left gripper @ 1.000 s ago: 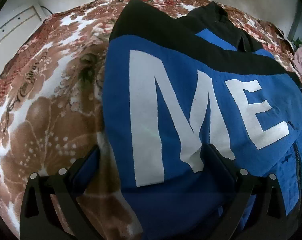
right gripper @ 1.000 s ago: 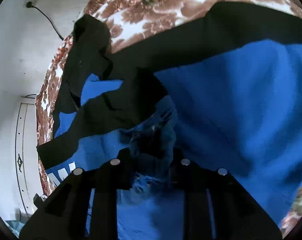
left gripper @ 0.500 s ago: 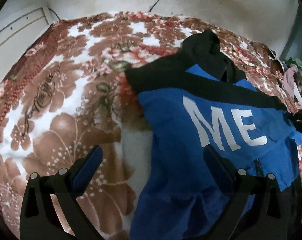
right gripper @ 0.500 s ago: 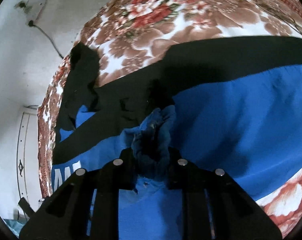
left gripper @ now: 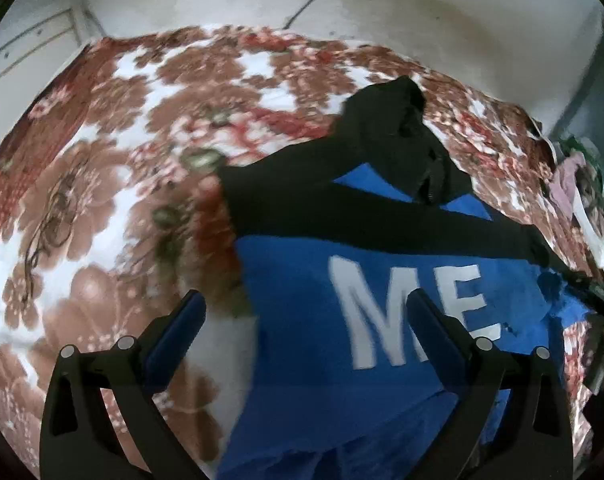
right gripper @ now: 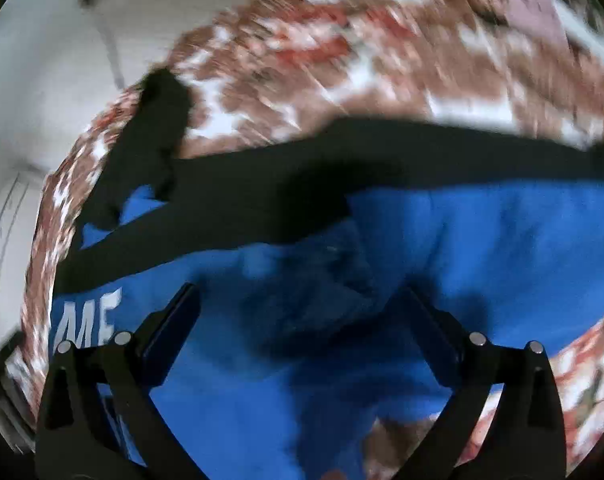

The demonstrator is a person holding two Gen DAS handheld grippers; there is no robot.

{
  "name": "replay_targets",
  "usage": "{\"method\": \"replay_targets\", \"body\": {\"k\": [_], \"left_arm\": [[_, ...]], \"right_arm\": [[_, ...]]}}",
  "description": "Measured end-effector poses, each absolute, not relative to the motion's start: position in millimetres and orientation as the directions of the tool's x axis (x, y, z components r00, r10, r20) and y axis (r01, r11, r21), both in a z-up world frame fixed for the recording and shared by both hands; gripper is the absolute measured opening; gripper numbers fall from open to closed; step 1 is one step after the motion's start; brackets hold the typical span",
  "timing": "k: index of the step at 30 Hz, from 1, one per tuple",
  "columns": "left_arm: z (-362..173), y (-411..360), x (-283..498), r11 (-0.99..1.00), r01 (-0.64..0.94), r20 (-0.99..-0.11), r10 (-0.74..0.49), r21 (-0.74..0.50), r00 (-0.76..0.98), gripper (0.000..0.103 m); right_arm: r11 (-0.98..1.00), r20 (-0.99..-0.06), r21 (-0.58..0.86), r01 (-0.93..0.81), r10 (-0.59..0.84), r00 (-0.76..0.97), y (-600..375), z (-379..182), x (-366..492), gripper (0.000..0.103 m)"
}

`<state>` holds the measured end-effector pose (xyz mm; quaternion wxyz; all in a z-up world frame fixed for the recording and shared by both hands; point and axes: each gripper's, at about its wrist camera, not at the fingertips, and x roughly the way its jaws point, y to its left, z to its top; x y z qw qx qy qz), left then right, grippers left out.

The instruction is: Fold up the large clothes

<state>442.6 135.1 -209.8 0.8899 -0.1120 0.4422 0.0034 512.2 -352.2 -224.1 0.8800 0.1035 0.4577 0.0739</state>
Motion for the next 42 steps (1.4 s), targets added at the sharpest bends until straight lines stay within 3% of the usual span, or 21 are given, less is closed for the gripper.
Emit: {"method": "replay_targets", "body": {"k": [6, 12, 17, 20, 27, 30, 32, 37, 42], "left_arm": [[-223, 87, 451, 0.998, -0.014, -0.813, -0.038, -0.057, 0.582, 0.098], [-263, 64, 465, 0.996, 0.038, -0.878, 0.055, 0.083, 0.475, 0.098], [-293, 82, 465, 0.99, 0.005, -0.89, 0.128, 0.144, 0.438, 0.099], [-302, 107, 467, 0.996, -0.084, -0.918, 0.049, 0.017, 0.394, 0.099], [-246, 88, 447, 0.994, -0.064, -0.852, 0.111, 0.091, 0.512, 0.098], [-216, 59, 442, 0.997, -0.019, -0.818, 0.072, 0.074, 0.57, 0.098], [-201, 36, 446, 1.0, 0.011, -0.811, -0.009, -0.003, 0.585, 0.098], [-221, -10, 465, 0.989, -0.023, -0.84, -0.111, -0.145, 0.531, 0.098], [-243, -61, 473, 0.988, -0.085, -0.855, -0.068, -0.13, 0.514, 0.098]], "right_arm": [[0.968, -0.752, -0.108, -0.226, 0.069, 0.655, -256, -198, 476, 0.098], [0.966, -0.828, -0.206, -0.159, -0.086, 0.555, -236, -265, 511, 0.098], [0.973, -0.85, -0.18, -0.146, -0.079, 0.521, -253, -293, 515, 0.098], [0.978, -0.845, -0.16, -0.137, -0.064, 0.531, -258, -291, 511, 0.098], [0.998, -0.783, 0.033, -0.048, 0.055, 0.619, -325, -228, 471, 0.098], [0.995, -0.779, 0.064, 0.072, 0.005, 0.627, -399, -210, 458, 0.098], [0.969, -0.784, 0.127, 0.212, -0.032, 0.62, -467, -205, 448, 0.098], [0.837, -0.807, 0.285, 0.468, -0.054, 0.588, -622, -205, 425, 0.098], [0.711, -0.797, 0.412, 0.569, -0.022, 0.604, -739, -213, 412, 0.099]]}}
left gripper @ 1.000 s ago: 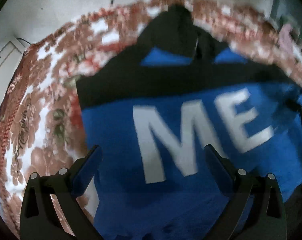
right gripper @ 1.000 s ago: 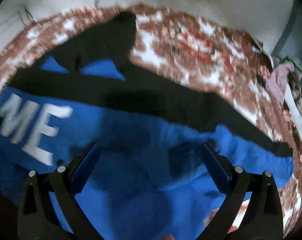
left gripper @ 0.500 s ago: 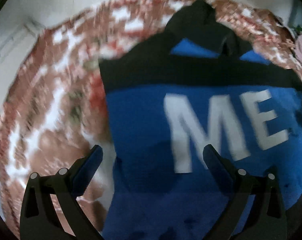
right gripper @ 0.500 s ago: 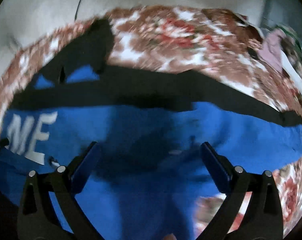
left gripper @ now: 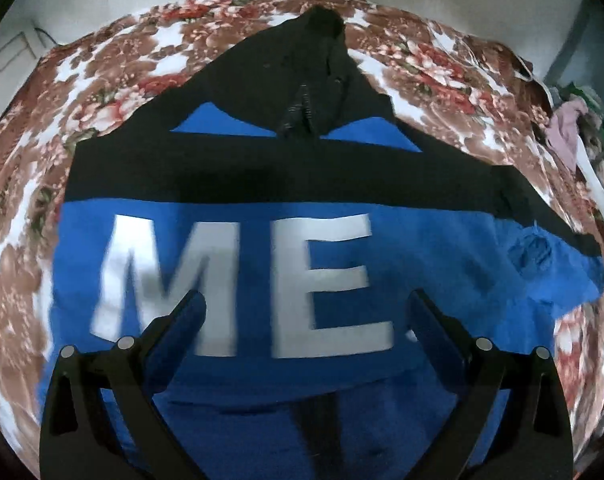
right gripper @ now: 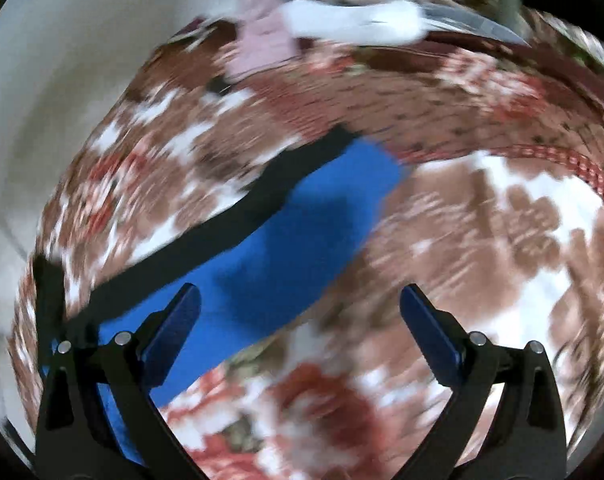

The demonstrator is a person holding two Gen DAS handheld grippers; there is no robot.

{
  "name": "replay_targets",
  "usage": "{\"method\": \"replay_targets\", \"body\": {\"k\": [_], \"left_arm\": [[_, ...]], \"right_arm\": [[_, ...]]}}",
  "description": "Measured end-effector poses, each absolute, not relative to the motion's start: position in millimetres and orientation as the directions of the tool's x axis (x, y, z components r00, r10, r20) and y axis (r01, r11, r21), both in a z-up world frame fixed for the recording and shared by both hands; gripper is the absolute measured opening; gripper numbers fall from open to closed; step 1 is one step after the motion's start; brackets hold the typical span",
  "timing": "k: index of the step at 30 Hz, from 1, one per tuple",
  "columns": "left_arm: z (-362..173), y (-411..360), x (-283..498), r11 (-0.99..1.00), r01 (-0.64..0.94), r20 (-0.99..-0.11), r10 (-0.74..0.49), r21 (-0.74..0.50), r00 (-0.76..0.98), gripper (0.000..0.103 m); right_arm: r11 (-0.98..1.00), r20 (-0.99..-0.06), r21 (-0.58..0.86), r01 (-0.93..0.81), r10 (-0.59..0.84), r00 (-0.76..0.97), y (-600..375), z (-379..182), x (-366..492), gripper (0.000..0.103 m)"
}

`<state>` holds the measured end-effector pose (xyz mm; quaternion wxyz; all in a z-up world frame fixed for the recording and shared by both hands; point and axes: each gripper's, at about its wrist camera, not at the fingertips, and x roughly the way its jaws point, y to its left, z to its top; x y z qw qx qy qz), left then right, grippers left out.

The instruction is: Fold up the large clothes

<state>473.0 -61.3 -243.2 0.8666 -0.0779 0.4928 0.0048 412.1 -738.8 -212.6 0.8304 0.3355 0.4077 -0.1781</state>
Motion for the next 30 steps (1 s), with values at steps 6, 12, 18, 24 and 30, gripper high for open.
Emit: {"method": "replay_targets", "body": {"k": [6, 12, 18, 24, 30], "left_arm": [[-235, -199, 478, 0.989, 0.151, -0.82, -0.095, -0.011, 0.564, 0.098], [-252, -272, 502, 0.976, 0.217, -0.845, -0.084, 0.038, 0.528, 0.098], [-311, -270, 518, 0.976, 0.217, -0.896, -0.083, 0.015, 0.437, 0.099], [-316, -262, 508, 0.97, 0.243, -0.862, -0.14, -0.02, 0.487, 0.099], [-321, -266, 507, 0.971, 0.24, -0.847, -0.136, -0.009, 0.515, 0.099]], "right_arm": [[0.486, -0.691, 0.68, 0.548, 0.178, 0.7, -809, -248, 422, 0.099], [0.354, -0.632, 0.769, 0.532, 0.298, 0.715, -827, -287, 441, 0.099], [0.295, -0.604, 0.797, 0.527, 0.353, 0.715, -837, -306, 464, 0.099], [0.315, -0.602, 0.797, 0.515, 0.355, 0.715, -839, -309, 483, 0.099], [0.382, -0.65, 0.759, 0.528, 0.383, 0.657, -836, -321, 490, 0.028]]}}
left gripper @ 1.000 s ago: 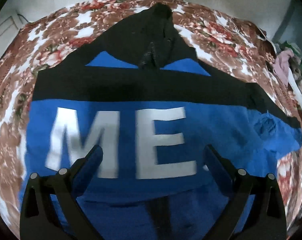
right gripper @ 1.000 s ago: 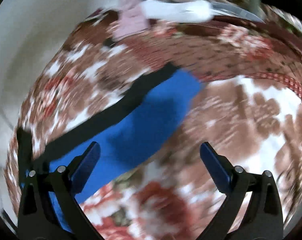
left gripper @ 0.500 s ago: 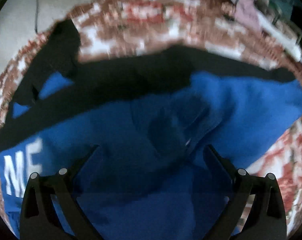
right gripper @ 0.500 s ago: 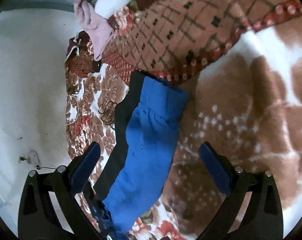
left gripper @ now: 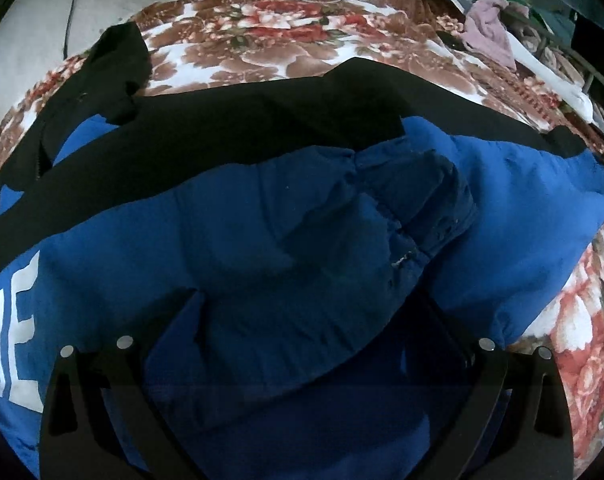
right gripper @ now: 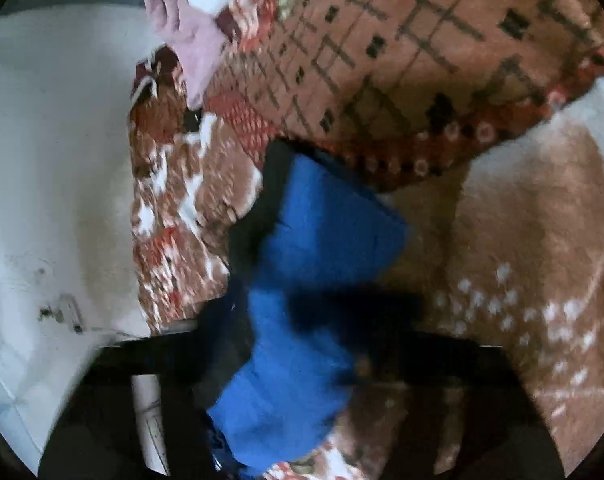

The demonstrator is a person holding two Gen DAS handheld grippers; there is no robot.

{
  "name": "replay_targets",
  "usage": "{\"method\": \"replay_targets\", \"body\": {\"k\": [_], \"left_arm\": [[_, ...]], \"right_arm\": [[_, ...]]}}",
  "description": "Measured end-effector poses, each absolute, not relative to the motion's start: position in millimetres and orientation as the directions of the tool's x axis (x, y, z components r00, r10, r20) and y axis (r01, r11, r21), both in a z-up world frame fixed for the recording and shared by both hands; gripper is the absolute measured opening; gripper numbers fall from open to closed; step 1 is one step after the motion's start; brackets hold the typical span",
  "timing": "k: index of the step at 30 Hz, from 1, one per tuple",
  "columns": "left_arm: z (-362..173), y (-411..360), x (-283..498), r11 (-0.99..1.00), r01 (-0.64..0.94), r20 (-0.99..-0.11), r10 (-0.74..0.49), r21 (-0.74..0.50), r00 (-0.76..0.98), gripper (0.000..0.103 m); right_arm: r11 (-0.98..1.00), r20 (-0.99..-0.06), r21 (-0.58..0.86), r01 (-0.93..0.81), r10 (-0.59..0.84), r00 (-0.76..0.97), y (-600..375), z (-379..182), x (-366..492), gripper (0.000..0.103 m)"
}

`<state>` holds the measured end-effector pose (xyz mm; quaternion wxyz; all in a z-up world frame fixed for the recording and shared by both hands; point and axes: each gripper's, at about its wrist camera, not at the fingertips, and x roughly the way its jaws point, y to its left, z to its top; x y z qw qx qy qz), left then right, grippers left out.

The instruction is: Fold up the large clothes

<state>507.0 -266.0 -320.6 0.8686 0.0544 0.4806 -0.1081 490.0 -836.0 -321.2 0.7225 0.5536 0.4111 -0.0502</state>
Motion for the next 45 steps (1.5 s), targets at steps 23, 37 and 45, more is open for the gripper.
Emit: {"method": "replay_targets", "body": {"k": [23, 37, 45], "left_arm": [[-266, -242, 490, 0.963, 0.257, -0.782, -0.22, -0.08, 0.582, 0.098], [-197, -48, 403, 0.979, 0.203, -0.746, -0.114, 0.029, 0.656, 0.098], [-255, 46, 381, 0.989, 0.065, -0.818, 0.073, 0.133, 0.57, 0.098]], "right_arm": [[0.829, -0.572, 0.553, 0.083, 0.306, 0.761, -663, -97, 470, 0.014], [0.916, -0.605, 0.38, -0.132, 0.354, 0.714, -414, -60, 487, 0.013], [0.931, -0.66, 0.296, -0.215, 0.362, 0.658, -269, -89, 488, 0.013]]}}
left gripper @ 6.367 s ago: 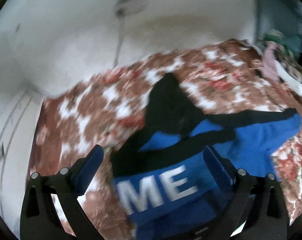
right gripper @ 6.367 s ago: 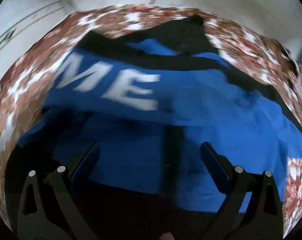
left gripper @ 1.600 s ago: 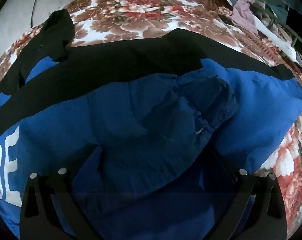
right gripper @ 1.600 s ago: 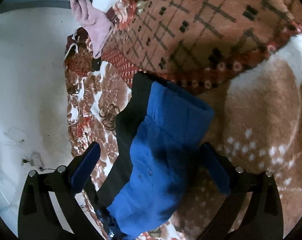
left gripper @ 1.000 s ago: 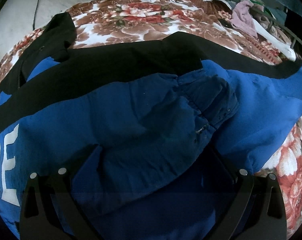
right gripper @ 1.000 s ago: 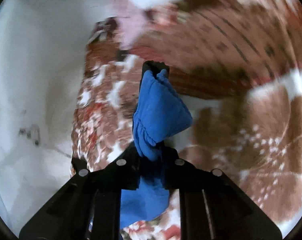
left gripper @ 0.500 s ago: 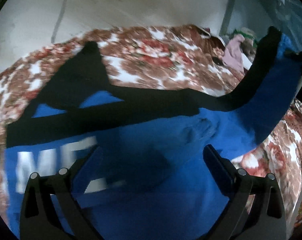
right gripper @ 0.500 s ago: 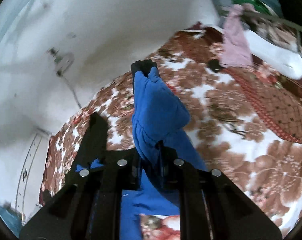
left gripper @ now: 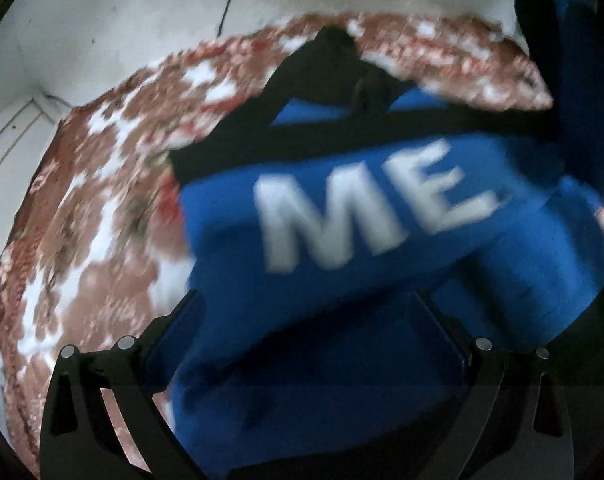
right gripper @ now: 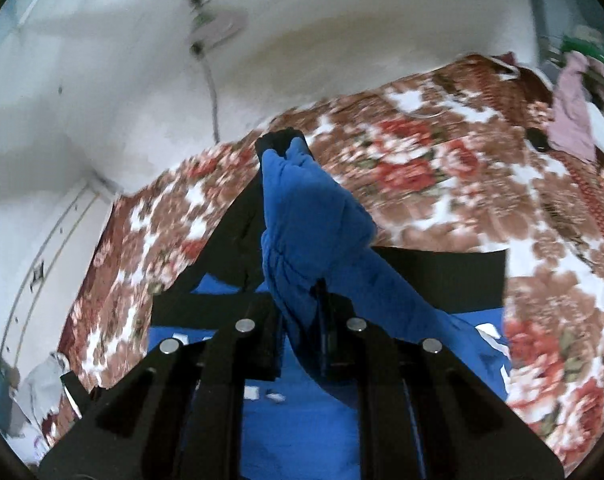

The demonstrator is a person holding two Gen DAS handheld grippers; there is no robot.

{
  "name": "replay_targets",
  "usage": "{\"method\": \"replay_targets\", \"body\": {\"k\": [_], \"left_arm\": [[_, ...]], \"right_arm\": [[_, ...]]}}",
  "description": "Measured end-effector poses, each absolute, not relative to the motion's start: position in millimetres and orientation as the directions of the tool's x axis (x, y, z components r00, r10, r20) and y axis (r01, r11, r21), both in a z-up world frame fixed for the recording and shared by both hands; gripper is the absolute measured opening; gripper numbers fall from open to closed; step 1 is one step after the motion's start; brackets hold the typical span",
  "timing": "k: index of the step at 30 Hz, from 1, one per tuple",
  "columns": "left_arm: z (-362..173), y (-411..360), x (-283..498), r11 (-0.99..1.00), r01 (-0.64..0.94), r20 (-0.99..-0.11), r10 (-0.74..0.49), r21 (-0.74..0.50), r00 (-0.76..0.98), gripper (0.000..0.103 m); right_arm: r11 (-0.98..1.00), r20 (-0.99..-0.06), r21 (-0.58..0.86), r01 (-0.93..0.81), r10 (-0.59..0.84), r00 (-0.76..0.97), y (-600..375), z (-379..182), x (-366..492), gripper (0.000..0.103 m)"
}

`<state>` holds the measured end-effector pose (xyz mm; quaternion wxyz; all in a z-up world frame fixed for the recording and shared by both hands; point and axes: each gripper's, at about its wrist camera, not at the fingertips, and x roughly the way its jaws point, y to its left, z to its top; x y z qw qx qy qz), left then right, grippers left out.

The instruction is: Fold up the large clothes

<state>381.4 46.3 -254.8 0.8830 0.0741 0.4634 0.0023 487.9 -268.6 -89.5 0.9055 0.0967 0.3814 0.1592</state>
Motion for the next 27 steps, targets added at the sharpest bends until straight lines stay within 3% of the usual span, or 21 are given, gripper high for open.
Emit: {"method": "replay_targets", "body": {"k": [3, 8, 23, 26, 27], "left_arm": [[-271, 62, 373, 0.988, 0.056, -0.829, 0.087, 0.142, 0.552, 0.098], [-268, 88, 353, 0.999, 0.011, -0.808, 0.029, 0.044, 0.589, 0.098], [-268, 132, 294, 1.0, -0.029, -0.805, 0.006, -0.013, 0.593, 0.098], [-267, 141, 276, 0.997, -0.043, -0.809, -0.02, -0.056, 0.588, 0.098], [-266, 144, 269, 0.997, -0.052, -0.808, -0.015, -0.057, 0.589, 0.098]], "right_arm": [[0.925, -0.675, 0.296, -0.238, 0.379, 0.633, -230, -102, 487, 0.013], [0.908, -0.703, 0.297, -0.295, 0.417, 0.577, -156, -120, 486, 0.013], [0.889, -0.821, 0.163, -0.427, 0.363, 0.442, 20, -220, 465, 0.013], [0.888, -0.844, 0.146, -0.435, 0.341, 0.414, 42, -240, 467, 0.017], [0.887, -0.858, 0.14, -0.439, 0.33, 0.394, 50, -250, 467, 0.022]]}}
